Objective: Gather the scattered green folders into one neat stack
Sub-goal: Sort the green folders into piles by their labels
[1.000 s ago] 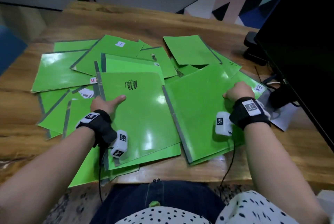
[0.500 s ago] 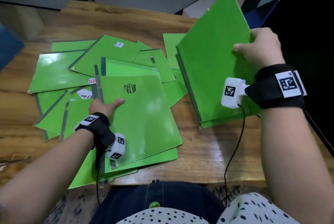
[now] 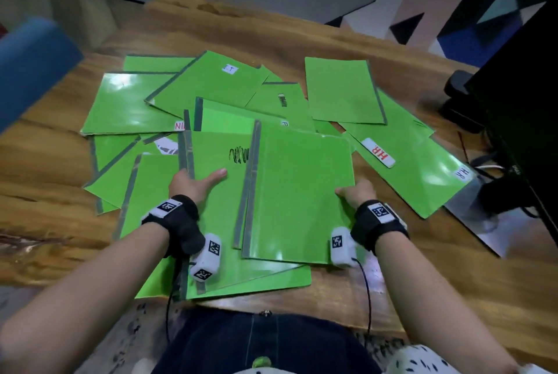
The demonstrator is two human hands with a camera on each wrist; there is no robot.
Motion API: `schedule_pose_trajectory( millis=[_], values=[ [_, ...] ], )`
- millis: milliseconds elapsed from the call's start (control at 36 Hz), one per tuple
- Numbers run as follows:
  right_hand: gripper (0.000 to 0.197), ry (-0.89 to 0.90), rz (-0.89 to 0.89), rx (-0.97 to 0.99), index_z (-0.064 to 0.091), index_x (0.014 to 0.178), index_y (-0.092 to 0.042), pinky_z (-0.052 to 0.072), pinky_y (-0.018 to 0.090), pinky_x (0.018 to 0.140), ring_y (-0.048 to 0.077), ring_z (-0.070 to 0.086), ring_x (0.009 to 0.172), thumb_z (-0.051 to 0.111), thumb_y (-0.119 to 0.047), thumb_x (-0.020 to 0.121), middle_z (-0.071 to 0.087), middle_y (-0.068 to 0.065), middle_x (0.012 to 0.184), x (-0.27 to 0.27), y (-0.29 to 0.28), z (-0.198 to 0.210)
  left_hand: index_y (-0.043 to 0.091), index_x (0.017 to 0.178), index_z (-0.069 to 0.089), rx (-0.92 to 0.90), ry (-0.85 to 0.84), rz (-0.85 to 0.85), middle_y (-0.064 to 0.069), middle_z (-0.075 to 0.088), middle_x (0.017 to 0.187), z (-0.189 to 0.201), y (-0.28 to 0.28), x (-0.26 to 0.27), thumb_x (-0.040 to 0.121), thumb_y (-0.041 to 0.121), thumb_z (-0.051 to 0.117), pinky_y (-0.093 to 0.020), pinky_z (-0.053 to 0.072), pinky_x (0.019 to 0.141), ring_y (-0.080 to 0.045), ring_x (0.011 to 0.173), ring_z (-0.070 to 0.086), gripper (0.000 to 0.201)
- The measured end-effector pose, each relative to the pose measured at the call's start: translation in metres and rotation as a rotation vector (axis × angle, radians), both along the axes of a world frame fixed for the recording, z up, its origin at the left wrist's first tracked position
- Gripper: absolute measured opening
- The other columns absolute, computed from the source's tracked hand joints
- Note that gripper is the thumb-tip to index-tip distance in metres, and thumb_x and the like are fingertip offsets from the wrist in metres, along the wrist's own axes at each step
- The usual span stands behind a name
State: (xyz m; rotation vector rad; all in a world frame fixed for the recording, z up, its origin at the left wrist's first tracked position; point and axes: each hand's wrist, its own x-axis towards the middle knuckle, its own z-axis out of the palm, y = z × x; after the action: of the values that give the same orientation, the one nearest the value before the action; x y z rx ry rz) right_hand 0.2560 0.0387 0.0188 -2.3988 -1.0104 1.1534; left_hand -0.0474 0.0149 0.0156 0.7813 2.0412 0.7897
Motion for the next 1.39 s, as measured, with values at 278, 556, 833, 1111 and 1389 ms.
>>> schedule_pose_trajectory(
  millis=[278,556,833,1111,1389],
  values=[
    [0.064,-0.015,0.242,0.033,0.036,0.139,-0.007,0.043,0.042,0.1,0.032,0.049,0.125,0.068,-0.022,0.086,0.046,0.015,0.141,-0.035,0.005,-0.024,0.002,0.147,0.021,-0.087,0.004,-0.129,-0.019,0.032,0.149,-0.002,0.01,0.014,0.068,0.054,0.074,-0.046,0.035,0.108,-0.033,0.134,0.036,0.108],
    [0.053,0.036,0.341,-0.002,0.044,0.136,0.001,0.05,0.028,0.082,0.028,0.062,0.107,0.061,-0.021,0.091,0.054,0.016,0.131,-0.046,0.008,-0.027,-0.003,0.145,0.021,-0.396,0.048,-0.328,-0.023,0.034,0.146,-0.01,0.019,0.01,0.074,0.054,0.068,-0.044,0.04,0.098,-0.037,0.129,0.041,0.102],
    [0.031,0.403,-0.186,0.111,0.051,0.119,0.002,0.056,0.032,0.079,0.018,0.06,0.075,0.057,-0.007,0.09,0.06,0.009,0.088,-0.014,0.047,-0.034,-0.001,0.146,0.019,-0.456,0.069,-0.352,-0.021,0.033,0.148,-0.014,0.02,0.007,0.078,0.048,0.069,-0.042,0.04,0.099,-0.035,0.13,0.04,0.098],
    [0.03,0.509,-0.381,0.055,0.05,0.113,-0.004,0.051,0.027,0.059,0.016,0.049,0.064,0.061,-0.02,0.09,0.048,0.004,0.078,-0.018,0.077,-0.042,0.0,0.146,0.02,-0.441,0.043,-0.319,-0.02,0.035,0.147,-0.02,0.021,0.005,0.075,0.048,0.072,-0.042,0.04,0.098,-0.035,0.128,0.043,0.1],
    [0.029,0.335,-0.017,-0.022,0.053,0.115,-0.012,0.052,0.04,0.083,0.024,0.057,0.086,0.055,-0.015,0.086,0.054,0.004,0.089,-0.035,0.077,-0.035,0.005,0.142,0.034,-0.371,-0.092,-0.228,-0.016,0.047,0.139,-0.047,0.02,-0.005,0.054,0.054,0.082,-0.049,0.041,0.102,-0.036,0.123,0.047,0.112]
  ],
)
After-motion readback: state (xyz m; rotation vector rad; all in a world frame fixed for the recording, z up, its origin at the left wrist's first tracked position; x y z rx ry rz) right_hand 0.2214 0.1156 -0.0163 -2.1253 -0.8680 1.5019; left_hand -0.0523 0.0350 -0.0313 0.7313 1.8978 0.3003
